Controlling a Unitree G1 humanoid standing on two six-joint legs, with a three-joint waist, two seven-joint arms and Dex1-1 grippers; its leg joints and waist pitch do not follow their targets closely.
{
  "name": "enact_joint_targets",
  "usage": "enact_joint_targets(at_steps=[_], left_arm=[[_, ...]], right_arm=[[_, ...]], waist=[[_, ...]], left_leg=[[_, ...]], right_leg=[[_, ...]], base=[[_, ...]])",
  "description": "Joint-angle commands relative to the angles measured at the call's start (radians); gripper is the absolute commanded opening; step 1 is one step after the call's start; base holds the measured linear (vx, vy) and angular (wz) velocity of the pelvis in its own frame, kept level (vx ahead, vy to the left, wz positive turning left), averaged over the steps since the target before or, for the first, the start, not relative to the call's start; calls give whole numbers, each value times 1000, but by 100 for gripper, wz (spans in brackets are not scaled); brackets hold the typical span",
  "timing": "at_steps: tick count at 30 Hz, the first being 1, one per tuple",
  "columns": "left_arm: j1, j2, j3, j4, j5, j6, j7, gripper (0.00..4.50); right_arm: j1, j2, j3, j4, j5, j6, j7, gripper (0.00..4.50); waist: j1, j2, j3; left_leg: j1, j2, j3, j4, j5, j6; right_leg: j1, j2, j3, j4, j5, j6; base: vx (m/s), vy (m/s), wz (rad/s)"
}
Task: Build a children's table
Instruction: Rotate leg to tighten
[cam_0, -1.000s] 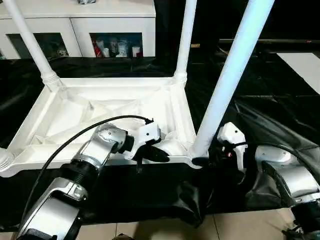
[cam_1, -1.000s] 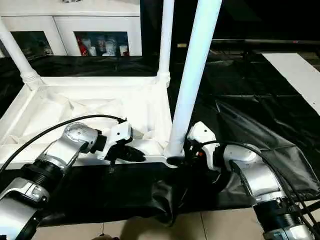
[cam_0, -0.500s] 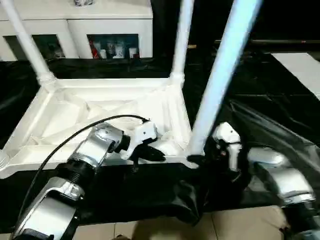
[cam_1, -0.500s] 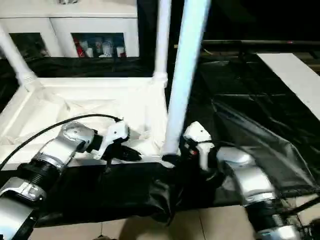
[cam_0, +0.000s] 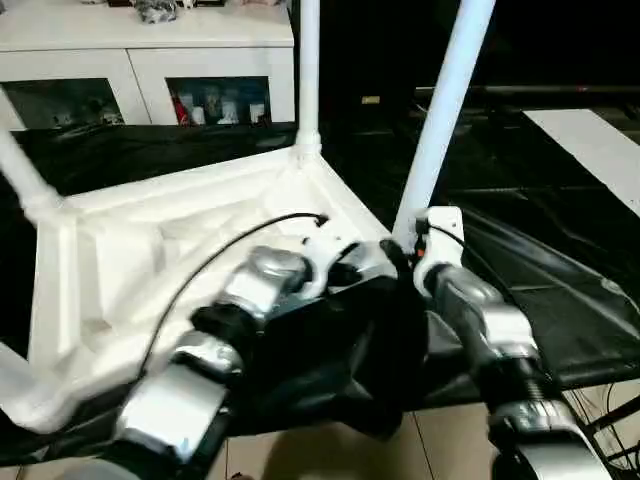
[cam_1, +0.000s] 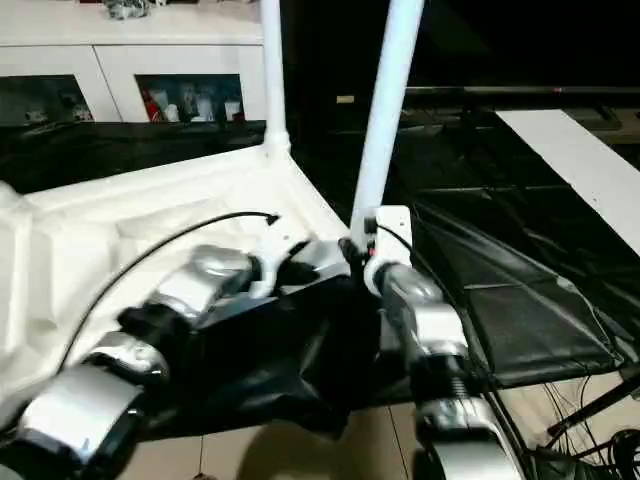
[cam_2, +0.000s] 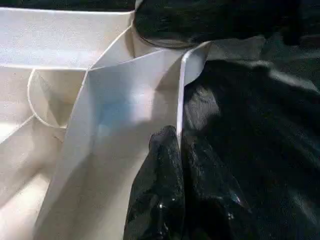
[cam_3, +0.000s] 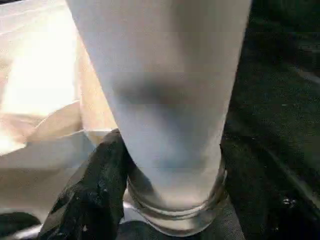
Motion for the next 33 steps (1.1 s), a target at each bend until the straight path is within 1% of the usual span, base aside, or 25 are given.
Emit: enact_joint_targets(at_steps=[1, 2, 4, 5, 6, 7, 8, 10, 11, 12, 14, 15, 16, 20, 21, 22, 23, 24, 25, 26, 28, 30, 31, 32, 33], left_arm=[[-16, -33, -5, 27, 15, -31, 64, 0], [-16, -33, -19, 35, 30, -52, 59, 0], [-9, -24, -31, 30, 38, -71, 35, 0], [-9, -15, -35, 36, 50, -93, 16, 0], [-8, -11, -39, 34, 53, -101, 9, 0], [-3, 4, -47, 30, 57, -117, -12, 0], [-3, 5, -48, 30, 57, -118, -13, 0], [-3, 13, -50, 38, 56, -144, -26, 0], [-3, 19, -49, 41, 56, -148, -29, 0], [2, 29, -51, 38, 58, -159, -40, 0], [11, 43, -48, 33, 56, -184, -58, 0], [19, 52, -46, 30, 54, -206, -80, 0], [25, 58, -45, 28, 52, -233, -100, 0], [42, 70, -41, 16, 28, -307, -180, 0], [45, 71, -36, 11, 13, -322, -209, 0], [45, 71, -36, 11, 13, -322, -209, 0], [42, 71, -33, 13, 11, -340, -211, 0], [37, 70, -28, 19, 10, -354, -204, 0], [36, 71, -27, 22, 9, -359, -201, 0], [30, 67, -4, 20, -15, -342, -207, 0], [26, 70, 20, 8, -44, -313, -224, 55], [27, 84, 51, -26, -78, -259, -247, 55], [31, 95, 61, -50, -93, -237, -266, 67], [39, 108, 72, -83, -110, -218, -286, 67], [59, 133, 92, -152, -144, -173, -320, 96]], right_arm=[[26, 49, 62, 75, -29, 53, 6, 245], [22, 49, 70, 78, -42, 51, 3, 245], [26, 44, 76, 67, -48, 36, 16, 245], [28, 48, 59, 58, -44, 3, 37, 245], [31, 47, 56, 50, -39, -2, 48, 245], [45, 32, 58, 20, -31, -20, 74, 301], [45, 31, 58, 19, -31, -22, 74, 315], [57, 13, 66, -1, -27, -38, 88, 321], [69, -1, 73, -25, -28, -41, 95, 335], [86, -15, 81, -58, -29, -41, 106, 350], [114, -40, 94, -110, -39, -47, 125, 358], [138, -58, 98, -158, -43, -44, 141, 368], [163, -74, 95, -207, -37, -34, 158, 380], [253, -150, 99, -372, -4, 1, 250, 380], [303, -194, 101, -454, 22, 24, 306, 380], [303, -194, 101, -454, 22, 24, 306, 380], [338, -229, 109, -507, 38, 38, 351, 380], [373, -263, 121, -556, 52, 49, 394, 380], [381, -272, 125, -568, 56, 51, 403, 380], [399, -286, 130, -600, 68, 54, 419, 380], [414, -294, 130, -635, 87, 58, 434, 391], [419, -286, 131, -664, 101, 69, 441, 391], [416, -280, 136, -673, 109, 72, 447, 391], [414, -274, 143, -682, 110, 75, 451, 391], [404, -259, 155, -679, 108, 74, 451, 391]], waist=[[-2, -3, -49], [-2, -3, -50], [-2, -4, -50], [-4, -7, -50], [-2, -6, -51], [-3, -8, -51], [0, -6, -52], [1, -11, -54], [4, -8, -54], [7, -15, -54], [10, -13, -54], [14, -18, -54], [17, -17, -54], [22, -18, -57], [23, -16, -57], [26, -18, -59], [27, -17, -59], [29, -15, -61], [33, -16, -61], [35, -11, -62], [36, -12, -65], [40, -10, -65], [41, -7, -64], [43, -8, -63], [41, -11, -63]], left_leg=[[24, 32, -31, -88, -407, -34], [23, 32, -32, -90, -405, -30], [23, 33, -32, -91, -409, -25], [22, 34, -32, -91, -409, -24], [23, 34, -32, -91, -407, -20], [22, 35, -32, -91, -401, -19], [20, 36, -31, -93, -384, -14], [17, 38, -29, -93, -352, -8], [16, 38, -28, -93, -333, -5], [14, 39, -27, -92, -317, 2], [17, 40, -24, -90, -306, 8], [14, 39, -23, -90, -290, 15], [14, 38, -21, -89, -280, 23], [10, 40, -22, -87, -243, 40], [11, 39, -20, -85, -231, 51], [10, 41, -20, -83, -220, 55], [5, 38, -20, -81, -199, 64], [4, 40, -21, -80, -188, 69], [7, 42, -20, -78, -174, 80], [5, 40, -19, -78, -165, 83], [5, 41, -19, -75, -156, 85], [6, 40, -17, -73, -159, 84], [9, 42, -17, -74, -162, 80], [7, 46, -18, -76, -161, 77], [6, 45, -18, -77, -166, 75]], right_leg=[[12, -48, 27, -100, -417, -149], [15, -50, 28, -99, -413, -150], [16, -52, 28, -100, -421, -146], [16, -53, 28, -101, -427, -144], [16, -55, 28, -103, -434, -141], [16, -55, 29, -102, -427, -142], [19, -55, 30, -101, -405, -146], [22, -55, 31, -94, -348, -160], [23, -55, 32, -91, -314, -171], [27, -55, 31, -86, -294, -176], [24, -56, 34, -87, -281, -182], [30, -55, 33, -87, -282, -178], [29, -57, 36, -88, -279, -172], [36, -56, 35, -84, -244, -168], [35, -54, 36, -82, -224, -178], [38, -55, 36, -80, -208, -179], [40, -54, 35, -76, -176, -190], [44, -54, 35, -73, -156, -188], [40, -53, 36, -70, -126, -195], [40, -54, 34, -69, -124, -205], [40, -53, 34, -65, -107, -218], [37, -54, 34, -65, -112, -233], [35, -54, 34, -63, -110, -239], [35, -55, 34, -60, -103, -252], [34, -53, 32, -59, -99, -255]], base=[[0, 0, 0], [0, 0, 0], [0, 0, 0], [0, 0, 0], [0, 0, 0], [0, 0, 0], [0, 0, 0], [0, 0, 0], [0, 0, 0], [0, 0, 0], [0, 0, 0], [0, 0, 0], [0, 0, 0], [0, 0, 0], [0, 0, 0], [0, 0, 0], [0, 0, 0], [0, 0, 0], [0, 0, 0], [0, 0, 0], [0, 0, 0], [0, 0, 0], [0, 0, 0], [0, 0, 0], [0, 0, 0]])
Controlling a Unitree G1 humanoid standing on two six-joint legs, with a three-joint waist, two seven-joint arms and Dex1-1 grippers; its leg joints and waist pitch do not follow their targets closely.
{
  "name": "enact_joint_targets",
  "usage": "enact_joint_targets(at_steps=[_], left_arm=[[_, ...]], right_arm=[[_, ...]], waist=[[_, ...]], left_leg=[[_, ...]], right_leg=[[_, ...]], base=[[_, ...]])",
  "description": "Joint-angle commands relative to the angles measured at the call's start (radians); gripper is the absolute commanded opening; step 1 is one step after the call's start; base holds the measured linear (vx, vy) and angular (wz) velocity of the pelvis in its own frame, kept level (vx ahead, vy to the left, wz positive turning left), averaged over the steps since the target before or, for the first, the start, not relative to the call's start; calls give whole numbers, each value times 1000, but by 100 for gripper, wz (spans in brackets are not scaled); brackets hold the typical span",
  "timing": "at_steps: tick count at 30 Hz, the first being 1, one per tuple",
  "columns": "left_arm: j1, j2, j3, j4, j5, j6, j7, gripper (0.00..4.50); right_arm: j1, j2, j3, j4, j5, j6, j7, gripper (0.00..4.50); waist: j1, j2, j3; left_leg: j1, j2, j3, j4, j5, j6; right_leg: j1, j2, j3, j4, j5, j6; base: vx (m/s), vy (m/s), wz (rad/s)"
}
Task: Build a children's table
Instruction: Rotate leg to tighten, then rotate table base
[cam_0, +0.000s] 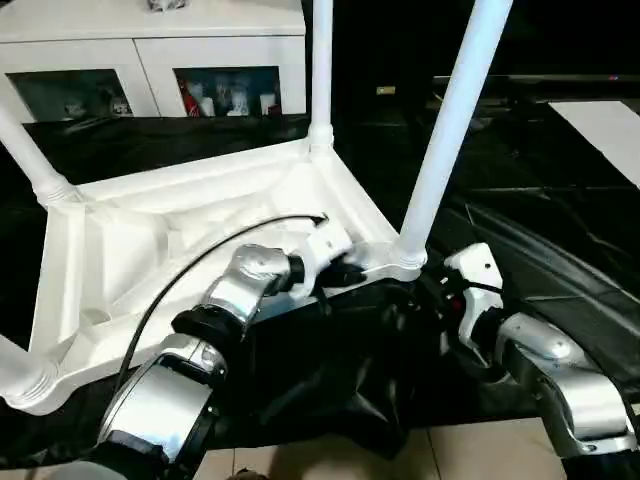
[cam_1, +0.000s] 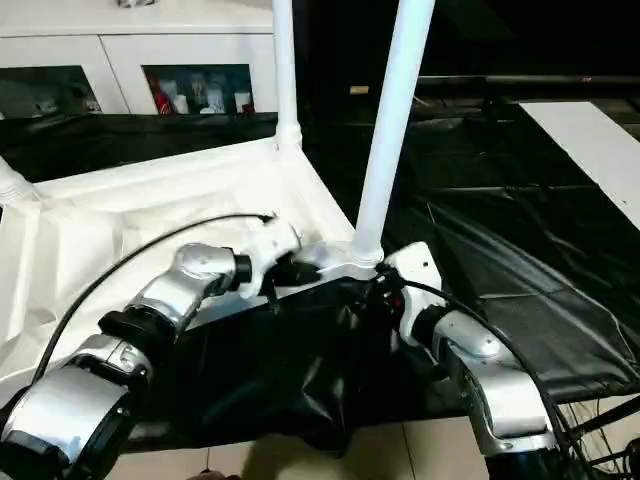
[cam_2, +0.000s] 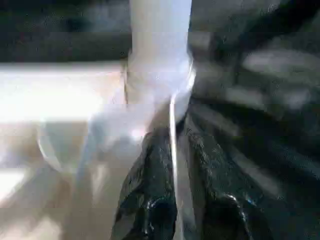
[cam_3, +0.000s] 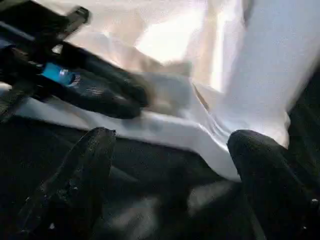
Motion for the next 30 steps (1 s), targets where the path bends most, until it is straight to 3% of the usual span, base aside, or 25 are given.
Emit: enact_joint_targets(at_steps=[1, 2, 4, 5, 6, 7, 9, 10, 11, 12, 13, 14, 15, 17, 20, 22, 24, 25, 30], left_arm=[[16, 34, 34, -85, -47, 56, -45, 96], [34, 52, 41, -137, -70, 93, -75, 100], [73, 117, 52, -254, -108, 202, -132, 101], [90, 146, 57, -300, -120, 251, -153, 117], [107, 176, 58, -337, -118, 288, -164, 133], [110, 181, 58, -341, -117, 292, -165, 141], [189, 295, 53, -444, -79, 350, -184, 146], [189, 295, 53, -444, -79, 350, -184, 163], [229, 334, 54, -507, -82, 388, -191, 178], [296, 384, 65, -620, -106, 451, -203, 185], [313, 393, 69, -652, -117, 466, -205, 188], [315, 395, 70, -656, -119, 468, -206, 195], [361, 402, 87, -747, -168, 519, -203, 209], [400, 397, 99, -817, -204, 568, -188, 223], [446, 378, 98, -873, -209, 604, -153, 246], [509, 345, 68, -898, -158, 597, -77, 271], [533, 335, 58, -904, -130, 600, -37, 280], [541, 334, 54, -909, -121, 603, -24, 285], [605, 347, 25, -906, -47, 606, 77, 328]], right_arm=[[-10, 10, 20, -15, 8, 14, 7, 391], [-19, 21, 24, -2, 3, 9, 2, 391], [-51, 46, 30, 34, -13, -1, -22, 391], [-63, 54, 32, 44, -17, -1, -33, 391], [-75, 63, 33, 57, -21, -2, -46, 391], [-77, 65, 34, 59, -21, -3, -47, 391], [-124, 97, 47, 128, -42, -28, -74, 391], [-124, 97, 47, 128, -42, -28, -74, 391], [-145, 115, 48, 157, -45, -38, -85, 391], [-184, 145, 47, 209, -46, -51, -99, 391], [-193, 151, 47, 220, -46, -53, -101, 391], [-194, 152, 47, 221, -45, -53, -101, 391], [-228, 172, 53, 265, -43, -68, -92, 391], [-264, 190, 57, 314, -48, -91, -93, 391], [-312, 214, 55, 389, -66, -129, -119, 391], [-401, 250, 29, 531, -96, -190, -214, 391], [-439, 260, 14, 592, -113, -205, -265, 391], [-452, 262, 10, 615, -123, -215, -284, 391], [-517, 248, -30, 729, -138, -242, -373, 391]], waist=[[2, -13, -65], [-1, -17, -65], [-1, -13, -64], [-4, -13, -64], [-8, -14, -62], [-8, -10, -59], [-5, -13, -61], [-8, -11, -59], [-7, -6, -63], [-13, -14, -58], [-19, -8, -58], [-17, -6, -59], [-12, -16, -59], [-7, -11, -58], [-4, -17, -57], [-8, -18, -57], [-7, -24, -59], [-8, -20, -57], [-5, -29, -56]], left_leg=[[14, 45, -22, -60, -165, 71], [15, 45, -19, -59, -166, 69], [17, 43, -17, -59, -164, 68], [12, 43, -19, -61, -144, 55], [18, 42, -16, -59, -156, 46], [18, 40, -15, -60, -169, 37], [20, 44, -18, -64, -179, 20], [17, 44, -20, -67, -182, 13], [25, 46, -20, -66, -191, -3], [20, 44, -18, -69, -188, -2], [19, 45, -20, -72, -187, -11], [27, 44, -16, -67, -188, -15], [28, 44, -14, -67, -182, -13], [27, 44, -14, -68, -181, -18], [24, 41, -13, -67, -183, -25], [23, 40, -14, -67, -188, -36], [24, 39, -14, -66, -193, -39], [24, 37, -14, -66, -196, -42], [25, 36, -14, -65, -202, -42]], right_leg=[[47, -57, 32, -50, -107, -263], [45, -54, 32, -51, -107, -263], [42, -52, 33, -52, -111, -261], [45, -52, 33, -42, -108, -261], [38, -50, 35, -46, -122, -255], [38, -48, 36, -50, -149, -245], [36, -51, 36, -46, -164, -232], [37, -51, 36, -45, -174, -228], [35, -52, 36, -42, -175, -223], [34, -48, 37, -45, -175, -220], [34, -47, 36, -42, -164, -227], [29, -45, 37, -41, -149, -232], [30, -44, 37, -39, -138, -236], [29, -45, 37, -37, -132, -242], [33, -44, 39, -36, -131, -231], [32, -47, 40, -41, -166, -218], [33, -47, 42, -42, -192, -198], [31, -43, 41, -43, -196, -189], [30, -37, 40, -40, -177, -173]], base=[[0, 0, 0], [0, 0, 0], [0, 0, 0], [0, 0, 0], [0, 0, 0], [0, 0, 0], [0, 0, 0], [0, 0, 0], [0, 0, 0], [0, 0, 0], [0, 0, 0], [0, 0, 0], [0, 0, 0], [0, 0, 0], [0, 0, 0], [0, 0, 0], [0, 0, 0], [0, 0, 0], [0, 0, 0]])
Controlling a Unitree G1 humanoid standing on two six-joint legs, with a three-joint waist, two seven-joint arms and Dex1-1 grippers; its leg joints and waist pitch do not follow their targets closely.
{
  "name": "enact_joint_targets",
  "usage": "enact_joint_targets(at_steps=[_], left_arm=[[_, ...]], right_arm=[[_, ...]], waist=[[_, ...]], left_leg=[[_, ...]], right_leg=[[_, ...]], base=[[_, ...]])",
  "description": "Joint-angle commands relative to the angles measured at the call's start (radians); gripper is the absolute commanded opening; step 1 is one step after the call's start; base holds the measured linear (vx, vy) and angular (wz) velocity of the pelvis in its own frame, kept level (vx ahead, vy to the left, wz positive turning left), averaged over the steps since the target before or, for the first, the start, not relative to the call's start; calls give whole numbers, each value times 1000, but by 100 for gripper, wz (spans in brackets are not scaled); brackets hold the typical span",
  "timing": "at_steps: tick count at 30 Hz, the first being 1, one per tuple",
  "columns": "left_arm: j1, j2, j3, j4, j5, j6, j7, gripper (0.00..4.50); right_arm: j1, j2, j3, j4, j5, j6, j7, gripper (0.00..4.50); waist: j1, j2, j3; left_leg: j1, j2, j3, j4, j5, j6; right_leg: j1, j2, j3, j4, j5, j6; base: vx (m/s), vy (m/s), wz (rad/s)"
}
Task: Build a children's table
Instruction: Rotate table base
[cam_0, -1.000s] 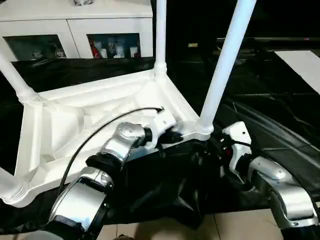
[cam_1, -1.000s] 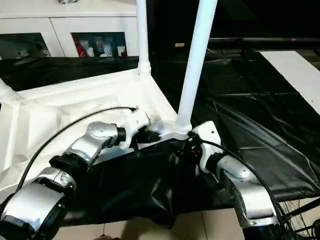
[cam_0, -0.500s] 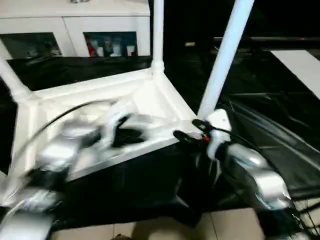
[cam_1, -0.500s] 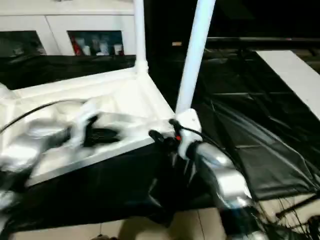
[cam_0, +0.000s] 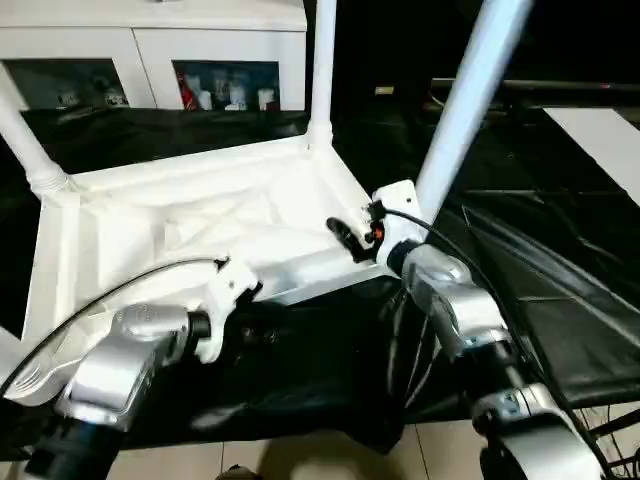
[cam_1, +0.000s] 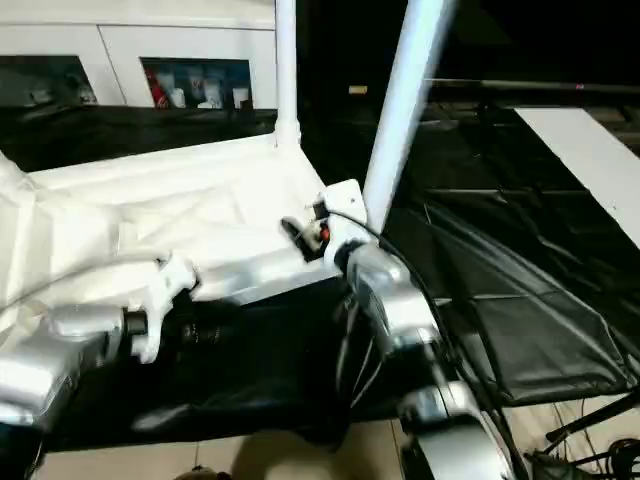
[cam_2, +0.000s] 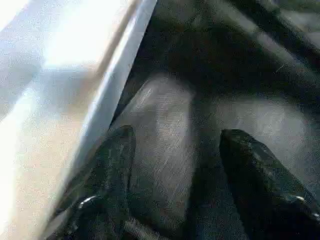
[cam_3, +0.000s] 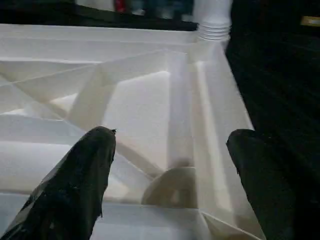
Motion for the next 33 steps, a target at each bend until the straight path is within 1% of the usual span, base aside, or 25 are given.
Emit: enact_joint_targets(at_steps=[1, 2, 3, 4, 5, 6, 8, 10, 11, 12, 14, 15, 16, 17, 18, 21, 22, 24, 25, 26, 27, 30, 31, 32, 33], left_arm=[[21, 12, -4, -8, 33, 9, 69, 332], [25, 11, -1, -11, 33, 11, 82, 332], [28, -3, 20, -2, 41, -6, 129, 342], [25, -9, 33, 10, 52, -20, 159, 361], [24, -11, 38, 14, 56, -25, 167, 361], [24, -14, 42, 18, 64, -41, 183, 365], [19, -24, 63, 30, 74, -90, 217, 383], [14, -29, 72, 34, 75, -126, 224, 400], [11, -35, 78, 32, 69, -144, 224, 402], [8, -42, 84, 28, 62, -160, 225, 405], [8, -46, 86, 21, 46, -178, 229, 421], [9, -45, 83, 18, 41, -183, 232, 441], [11, -45, 83, 16, 38, -185, 232, 441], [13, -45, 82, 14, 35, -187, 232, 445], [22, -41, 78, 5, 27, -195, 230, 447], [42, -38, 88, -9, 7, -205, 216, 447], [53, -31, 96, -14, 2, -215, 206, 447], [77, -15, 117, -26, -14, -232, 181, 447], [88, -6, 128, -30, -22, -244, 169, 447], [100, 1, 138, -38, -36, -249, 153, 447], [110, 5, 146, -46, -49, -252, 140, 447], [165, 32, 186, -97, -119, -259, 76, 447], [165, 32, 186, -97, -119, -259, 76, 447], [170, 35, 189, -102, -125, -259, 72, 447], [197, 45, 209, -131, -159, -249, 49, 447]], right_arm=[[-17, -31, -54, 46, -10, -23, -39, 391], [-21, -33, -55, 58, -12, -31, -41, 391], [-31, -43, -62, 86, -10, -50, -39, 391], [-35, -52, -66, 99, -11, -60, -41, 391], [-36, -55, -67, 103, -11, -63, -42, 391], [-43, -59, -72, 124, -15, -75, -45, 391], [-65, -80, -91, 176, -19, -106, -52, 391], [-77, -97, -100, 201, -21, -119, -57, 391], [-86, -111, -106, 220, -22, -131, -61, 391], [-99, -127, -112, 245, -22, -143, -64, 391], [-123, -157, -120, 294, -23, -169, -64, 391], [-132, -167, -122, 312, -24, -180, -65, 391], [-136, -174, -123, 322, -24, -184, -64, 391], [-142, -182, -125, 333, -25, -190, -63, 391], [-163, -215, -128, 380, -31, -213, -61, 391], [-191, -256, -134, 441, -37, -246, -48, 391], [-199, -271, -135, 457, -42, -254, -48, 391], [-210, -298, -138, 478, -48, -261, -46, 391], [-214, -310, -140, 486, -50, -264, -46, 391], [-220, -318, -142, 498, -51, -269, -48, 391], [-224, -324, -145, 507, -51, -273, -50, 391], [-234, -338, -150, 527, -50, -284, -55, 391], [-234, -338, -150, 527, -50, -284, -55, 391], [-235, -337, -149, 529, -50, -286, -54, 391], [-236, -330, -146, 538, -50, -297, -43, 391]], waist=[[-7, 4, -67], [-6, 6, -66], [-5, 2, -65], [-6, 3, -65], [-5, 2, -64], [-6, -2, -63], [-6, -5, -63], [-1, -5, -64], [0, -5, -63], [1, -6, -65], [3, -6, -66], [6, -6, -70], [7, -6, -72], [7, -7, -75], [7, -8, -76], [8, -11, -77], [8, -12, -76], [10, -19, -76], [10, -20, -76], [11, -19, -75], [10, -23, -73], [8, -22, -72], [7, -22, -71], [5, -21, -69], [4, -22, -69]], left_leg=[[22, 33, -14, -69, -212, -34], [24, 35, -14, -70, -227, -39], [25, 34, -13, -69, -235, -39], [24, 34, -15, -71, -255, -44], [26, 34, -15, -70, -274, -48], [24, 33, -16, -71, -287, -49], [24, 33, -18, -71, -311, -51], [31, 33, -17, -68, -324, -52], [33, 33, -16, -67, -324, -53], [30, 33, -16, -67, -319, -54], [28, 34, -16, -66, -308, -52], [25, 33, -15, -62, -279, -46], [23, 32, -15, -60, -263, -44], [18, 31, -14, -57, -226, -35], [15, 31, -14, -54, -197, -27], [11, 29, -11, -49, -176, -9], [9, 29, -12, -49, -174, -6], [9, 29, -10, -46, -165, 7], [7, 28, -10, -45, -160, 14], [9, 29, -9, -45, -164, 18], [7, 29, -9, -46, -170, 19], [9, 31, -10, -48, -204, 8], [8, 31, -11, -48, -209, 6], [12, 31, -10, -49, -230, 3], [9, 32, -11, -50, -239, 0]], right_leg=[[33, -41, 38, -58, -178, -168], [31, -41, 39, -59, -186, -167], [29, -40, 38, -61, -191, -165], [29, -39, 38, -61, -206, -162], [27, -40, 39, -64, -224, -156], [27, -40, 39, -65, -244, -151], [27, -42, 38, -69, -284, -139], [19, -41, 39, -73, -301, -134], [16, -39, 39, -72, -292, -138], [20, -40, 38, -69, -280, -145], [21, -39, 37, -66, -257, -149], [24, -38, 36, -58, -207, -159], [25, -37, 35, -55, -186, -164], [29, -37, 34, -48, -134, -172], [31, -36, 32, -43, -96, -182], [36, -37, 32, -40, -72, -196], [37, -36, 31, -40, -71, -197], [37, -37, 31, -40, -74, -201], [38, -37, 31, -40, -78, -202], [36, -36, 31, -41, -88, -200], [36, -36, 30, -43, -104, -198], [34, -38, 30, -45, -150, -196], [33, -38, 30, -44, -153, -197], [29, -35, 30, -48, -175, -192], [30, -37, 31, -48, -185, -190]], base=[[0, 0, 0], [0, 0, 0], [0, 0, 0], [0, 0, 0], [0, 0, 0], [0, 0, 0], [0, 0, 0], [0, 0, 0], [0, 0, 0], [0, 0, 0], [0, 0, 0], [0, 0, 0], [0, 0, 0], [0, 0, 0], [0, 0, 0], [0, 0, 0], [0, 0, 0], [0, 0, 0], [0, 0, 0], [0, 0, 0], [0, 0, 0], [0, 0, 0], [0, 0, 0], [0, 0, 0], [0, 0, 0]])
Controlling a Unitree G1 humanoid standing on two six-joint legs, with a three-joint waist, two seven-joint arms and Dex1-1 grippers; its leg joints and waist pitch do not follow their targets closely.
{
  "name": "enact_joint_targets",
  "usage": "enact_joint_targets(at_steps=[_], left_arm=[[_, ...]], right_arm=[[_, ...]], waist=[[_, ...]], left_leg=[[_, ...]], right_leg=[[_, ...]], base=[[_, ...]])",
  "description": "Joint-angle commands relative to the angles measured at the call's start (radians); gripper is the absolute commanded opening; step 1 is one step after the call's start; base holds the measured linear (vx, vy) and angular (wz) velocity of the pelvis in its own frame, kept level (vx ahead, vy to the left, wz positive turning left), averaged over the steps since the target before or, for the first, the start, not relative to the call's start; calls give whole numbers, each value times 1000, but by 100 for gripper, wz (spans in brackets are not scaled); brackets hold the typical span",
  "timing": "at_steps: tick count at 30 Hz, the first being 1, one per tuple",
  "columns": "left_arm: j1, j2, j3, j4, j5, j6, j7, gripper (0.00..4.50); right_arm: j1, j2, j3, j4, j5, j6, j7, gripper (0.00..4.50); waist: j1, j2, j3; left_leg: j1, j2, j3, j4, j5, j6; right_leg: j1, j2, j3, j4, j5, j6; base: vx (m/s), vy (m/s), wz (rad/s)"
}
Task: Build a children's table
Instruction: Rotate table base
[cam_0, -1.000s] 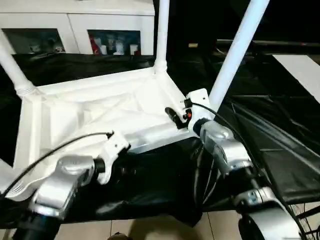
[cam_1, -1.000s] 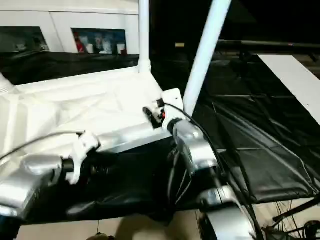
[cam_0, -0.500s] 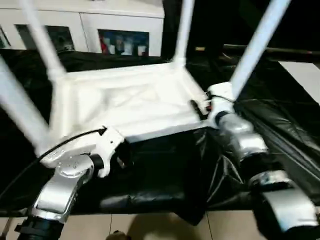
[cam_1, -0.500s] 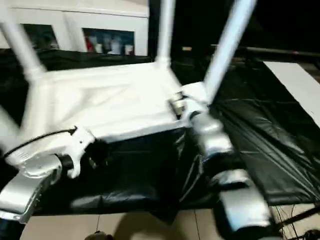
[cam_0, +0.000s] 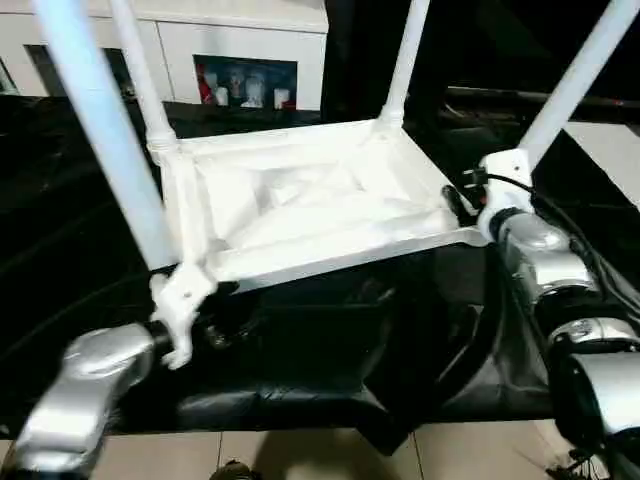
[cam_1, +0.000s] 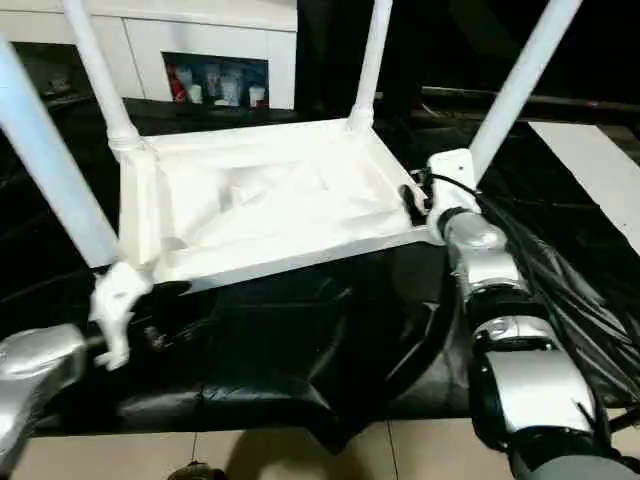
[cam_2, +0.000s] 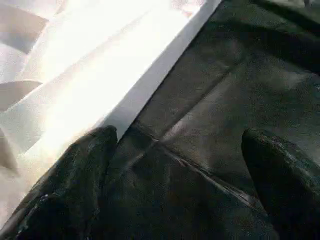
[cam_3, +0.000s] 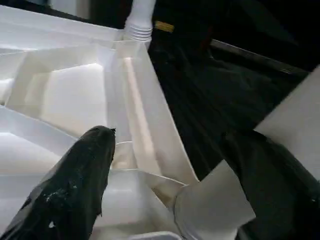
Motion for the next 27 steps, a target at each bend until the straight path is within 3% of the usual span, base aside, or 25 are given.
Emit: enact_joint_targets(at_steps=[1, 5, 7, 10, 11, 12, 14, 15, 19, 20, 22, 23, 27], left_arm=[[33, 14, 32, -63, -61, 15, -42, 447], [169, 76, 135, -176, -216, 117, -157, 447], [212, 99, 171, -190, -257, 139, -186, 447], [237, 110, 201, -194, -278, 156, -199, 447], [273, 121, 281, -173, -307, 159, -211, 447], [266, 119, 329, -133, -308, 130, -204, 447], [254, 116, 364, -99, -306, 106, -194, 447], [236, 118, 396, -63, -311, 81, -187, 447], [115, 80, 475, 31, -362, 29, -100, 447], [91, 71, 489, 43, -386, 29, -87, 447], [64, 59, 506, 53, -420, 33, -72, 447], [39, 50, 516, 61, -454, 43, -64, 447], [-1, 46, 516, 69, -524, 92, -88, 447]], right_arm=[[-11, -3, -13, 13, -4, -25, 7, 391], [27, 66, 5, -17, 7, -58, 80, 391], [51, 95, 12, -36, 11, -71, 104, 391], [74, 113, 20, -57, 14, -84, 121, 391], [129, 151, 37, -110, 24, -95, 142, 391], [159, 168, 43, -139, 29, -95, 142, 391], [180, 179, 44, -159, 34, -90, 133, 391], [197, 188, 38, -171, 38, -77, 107, 391], [246, 205, -3, -191, 41, -29, -43, 391], [259, 208, -10, -199, 41, -25, -66, 391], [275, 211, -18, -210, 40, -23, -88, 391], [303, 214, -27, -239, 41, -18, -107, 391], [370, 218, -43, -309, 29, 8, -118, 391]], waist=[[-5, 0, -68], [-20, 1, -65], [-26, 5, -62], [-27, 4, -60], [-26, 3, -62], [-28, 2, -58], [-28, 9, -61], [-27, 1, -59], [-18, 7, -60], [-12, 7, -62], [-15, 3, -61], [-12, -5, -65], [-12, -9, -67]], left_leg=[[24, 30, -10, -68, -239, -5], [18, 32, -14, -74, -279, -11], [27, 33, -12, -74, -308, -14], [29, 35, -12, -78, -330, -21], [31, 35, -12, -78, -328, -22], [24, 33, -12, -81, -319, -20], [35, 35, -15, -83, -342, -34], [36, 35, -13, -84, -355, -39], [43, 34, -15, -88, -371, -65], [52, 33, -12, -85, -381, -77], [39, 32, -16, -89, -385, -82], [42, 31, -16, -87, -377, -81], [41, 32, -15, -86, -358, -80]], right_leg=[[33, -38, 30, -56, -183, -194], [31, -37, 31, -57, -224, -187], [22, -30, 32, -62, -240, -186], [21, -30, 34, -65, -254, -181], [22, -29, 35, -64, -251, -178], [23, -28, 37, -66, -246, -169], [19, -26, 35, -67, -256, -166], [17, -24, 36, -70, -262, -164], [16, -26, 38, -68, -266, -153], [10, -25, 39, -69, -257, -154], [21, -27, 38, -65, -256, -148], [21, -29, 38, -65, -261, -137], [21, -27, 38, -64, -241, -131]], base=[[0, 0, 0], [0, 0, 0], [0, 0, 0], [0, 0, 0], [0, 0, 0], [0, 0, 0], [0, 0, 0], [0, 0, 0], [0, 0, 0], [0, 0, 0], [0, 0, 0], [0, 0, 0], [0, 0, 0]])
